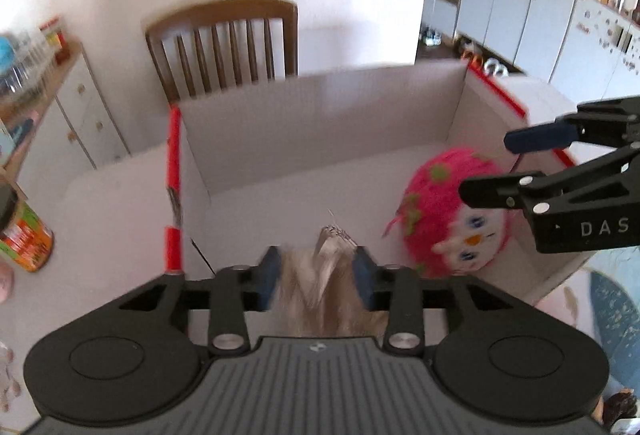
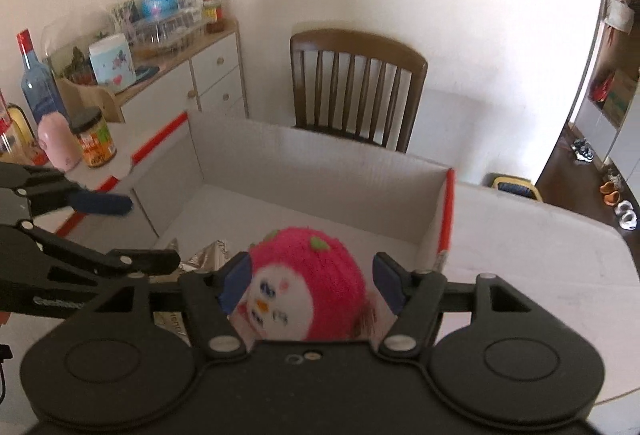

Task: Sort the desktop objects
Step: 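Carry foil bag and pink plush into the red box and open both tools, then withdraw both tools from the box back over the table, then grasp the white sunglasses with the left tool while the right tool grasps the pink snack packet, then carry sunglasses and pink packet into the red box and open both tools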

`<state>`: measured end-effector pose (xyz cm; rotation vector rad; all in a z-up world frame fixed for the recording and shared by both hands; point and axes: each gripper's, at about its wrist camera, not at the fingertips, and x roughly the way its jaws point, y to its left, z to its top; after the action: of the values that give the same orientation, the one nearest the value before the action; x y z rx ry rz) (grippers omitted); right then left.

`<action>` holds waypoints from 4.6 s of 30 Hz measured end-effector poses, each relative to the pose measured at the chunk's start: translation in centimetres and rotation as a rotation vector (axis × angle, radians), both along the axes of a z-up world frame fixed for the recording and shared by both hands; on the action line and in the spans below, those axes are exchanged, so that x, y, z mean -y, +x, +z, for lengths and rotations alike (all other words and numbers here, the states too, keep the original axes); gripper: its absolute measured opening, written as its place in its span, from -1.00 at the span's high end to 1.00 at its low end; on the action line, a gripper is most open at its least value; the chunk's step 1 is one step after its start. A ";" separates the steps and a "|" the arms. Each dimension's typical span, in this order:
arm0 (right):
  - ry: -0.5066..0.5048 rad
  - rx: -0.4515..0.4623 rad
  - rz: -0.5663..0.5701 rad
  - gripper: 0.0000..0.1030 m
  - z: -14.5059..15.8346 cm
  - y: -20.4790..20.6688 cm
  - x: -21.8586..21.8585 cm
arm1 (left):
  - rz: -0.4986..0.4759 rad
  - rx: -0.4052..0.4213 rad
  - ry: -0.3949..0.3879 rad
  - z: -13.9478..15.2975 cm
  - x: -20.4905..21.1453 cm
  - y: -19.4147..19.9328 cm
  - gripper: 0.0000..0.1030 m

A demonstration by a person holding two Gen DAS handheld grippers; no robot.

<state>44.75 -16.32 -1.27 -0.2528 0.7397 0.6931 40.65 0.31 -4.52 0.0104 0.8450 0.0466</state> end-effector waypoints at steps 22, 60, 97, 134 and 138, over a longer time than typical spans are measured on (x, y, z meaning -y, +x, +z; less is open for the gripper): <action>0.029 0.100 -0.056 -1.00 8.6 -16.8 6.4 | -0.075 0.227 -0.024 8.6 3.1 -14.1 -0.52; -0.004 -0.058 -0.201 -1.00 -2.2 -37.0 11.0 | -0.414 0.057 -0.066 -1.3 4.7 -34.7 -0.59; 0.007 -0.170 -0.234 -1.00 -6.2 -36.3 11.4 | -0.119 -0.283 -0.461 -5.6 2.8 -31.5 0.37; 0.218 0.052 -0.243 -1.00 5.6 -30.3 14.7 | -0.063 0.031 -0.474 3.2 0.6 -30.8 0.94; 0.237 0.125 -0.231 -1.00 8.2 -25.8 14.3 | -0.066 0.109 -0.446 6.3 0.3 -28.4 0.94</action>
<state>18.98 -30.67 6.95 0.0065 0.5513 0.5343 12.25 0.00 1.77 -0.3801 0.7305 -0.2019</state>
